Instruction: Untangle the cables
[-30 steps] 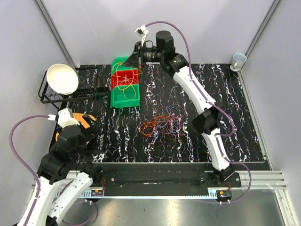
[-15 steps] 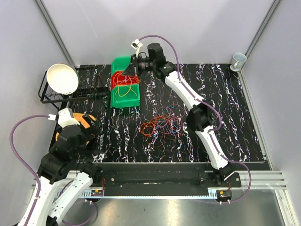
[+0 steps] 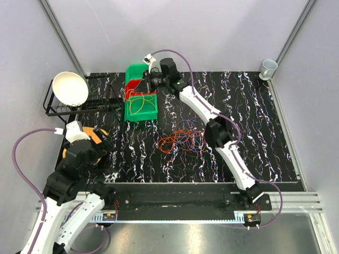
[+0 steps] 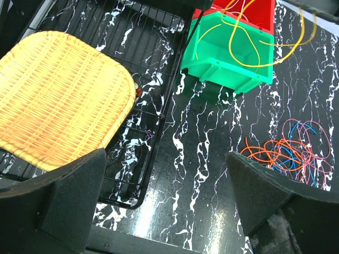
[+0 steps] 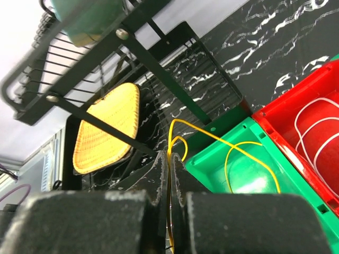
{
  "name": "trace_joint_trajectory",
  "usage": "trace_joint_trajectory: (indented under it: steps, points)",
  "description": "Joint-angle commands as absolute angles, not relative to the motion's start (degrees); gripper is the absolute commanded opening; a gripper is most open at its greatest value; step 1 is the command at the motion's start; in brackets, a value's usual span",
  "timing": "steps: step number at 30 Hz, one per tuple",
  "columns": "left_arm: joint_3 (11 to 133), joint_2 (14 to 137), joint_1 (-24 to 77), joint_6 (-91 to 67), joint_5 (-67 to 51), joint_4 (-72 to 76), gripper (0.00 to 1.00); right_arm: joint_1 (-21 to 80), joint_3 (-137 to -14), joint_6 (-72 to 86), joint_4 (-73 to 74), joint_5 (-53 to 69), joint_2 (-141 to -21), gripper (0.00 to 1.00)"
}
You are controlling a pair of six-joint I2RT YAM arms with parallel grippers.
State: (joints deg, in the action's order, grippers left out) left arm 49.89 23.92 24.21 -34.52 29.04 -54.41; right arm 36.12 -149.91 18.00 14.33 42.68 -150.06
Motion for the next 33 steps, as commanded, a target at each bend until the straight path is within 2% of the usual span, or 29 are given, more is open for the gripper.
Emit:
trace_joint_trajectory:
  steps: [1,10,18,33]
  points:
    - [50.4,24.8,23.7,-33.8,28.1,-52.4,0.99,36.9,-152.4,19.7,9.1,41.7,-152.0,0.00]
    - [50.4,25.1,23.4,-33.7,28.0,-52.5,0.99,37.0,-152.4,19.3,6.9,36.1,-155.7,0.00]
    - [50.3,25.2,23.3,-33.7,28.0,-52.4,0.99,36.9,-152.1,19.6,6.6,26.1,-157.4,0.00]
    - [50.3,25.3,22.9,-33.6,27.6,-52.3,0.99,37.0,-148.0,17.9,5.1,22.8,-156.5,0.00]
